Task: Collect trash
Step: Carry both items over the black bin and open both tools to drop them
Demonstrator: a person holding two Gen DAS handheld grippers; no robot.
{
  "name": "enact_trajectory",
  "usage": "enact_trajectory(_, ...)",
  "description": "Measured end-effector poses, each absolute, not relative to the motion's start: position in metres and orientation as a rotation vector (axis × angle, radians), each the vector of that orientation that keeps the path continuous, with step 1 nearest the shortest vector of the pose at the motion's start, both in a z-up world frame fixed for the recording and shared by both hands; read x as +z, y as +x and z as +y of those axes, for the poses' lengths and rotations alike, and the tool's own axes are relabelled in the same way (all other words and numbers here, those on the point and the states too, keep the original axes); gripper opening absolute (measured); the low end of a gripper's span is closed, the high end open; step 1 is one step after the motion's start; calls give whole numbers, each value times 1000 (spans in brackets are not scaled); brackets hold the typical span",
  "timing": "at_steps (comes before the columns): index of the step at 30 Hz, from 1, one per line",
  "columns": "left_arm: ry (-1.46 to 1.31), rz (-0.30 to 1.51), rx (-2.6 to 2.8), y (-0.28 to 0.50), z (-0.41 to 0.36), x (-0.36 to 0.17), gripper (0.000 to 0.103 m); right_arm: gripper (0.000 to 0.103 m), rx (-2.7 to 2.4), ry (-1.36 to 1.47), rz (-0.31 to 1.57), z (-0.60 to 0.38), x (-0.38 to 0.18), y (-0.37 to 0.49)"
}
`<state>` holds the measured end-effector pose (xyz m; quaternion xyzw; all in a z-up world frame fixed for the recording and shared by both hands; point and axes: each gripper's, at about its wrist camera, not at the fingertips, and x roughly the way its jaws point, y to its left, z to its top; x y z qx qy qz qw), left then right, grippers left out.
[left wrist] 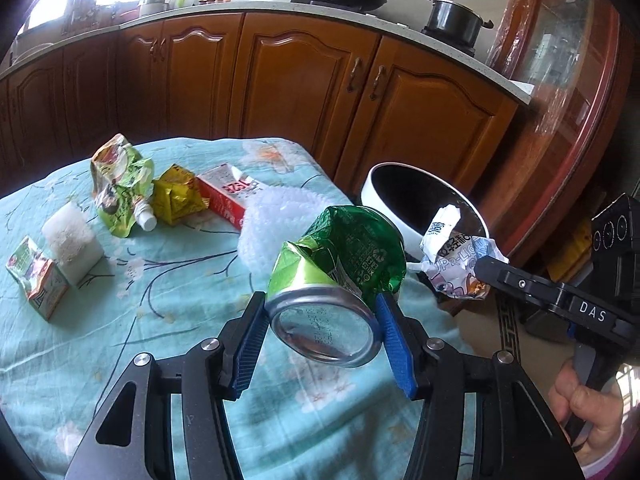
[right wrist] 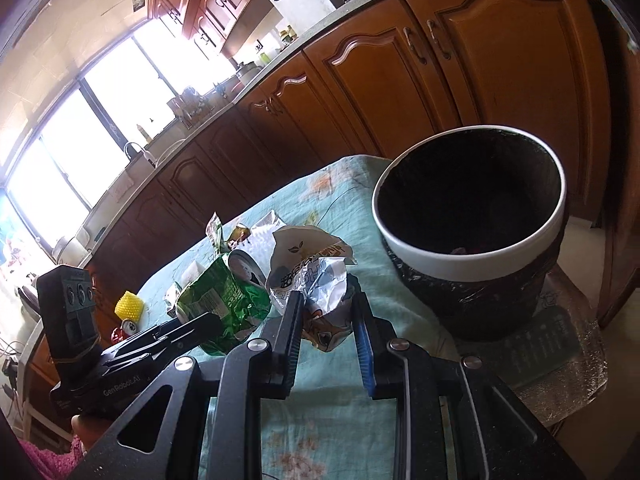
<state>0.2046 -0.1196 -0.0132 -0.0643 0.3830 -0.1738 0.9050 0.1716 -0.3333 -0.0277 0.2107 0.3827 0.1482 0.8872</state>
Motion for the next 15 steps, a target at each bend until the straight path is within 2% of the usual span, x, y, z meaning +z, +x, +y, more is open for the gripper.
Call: enact_trajectory(15, -61, 756, -442, 256, -184, -1, 53, 25, 188, 440, 756, -393, -21, 193)
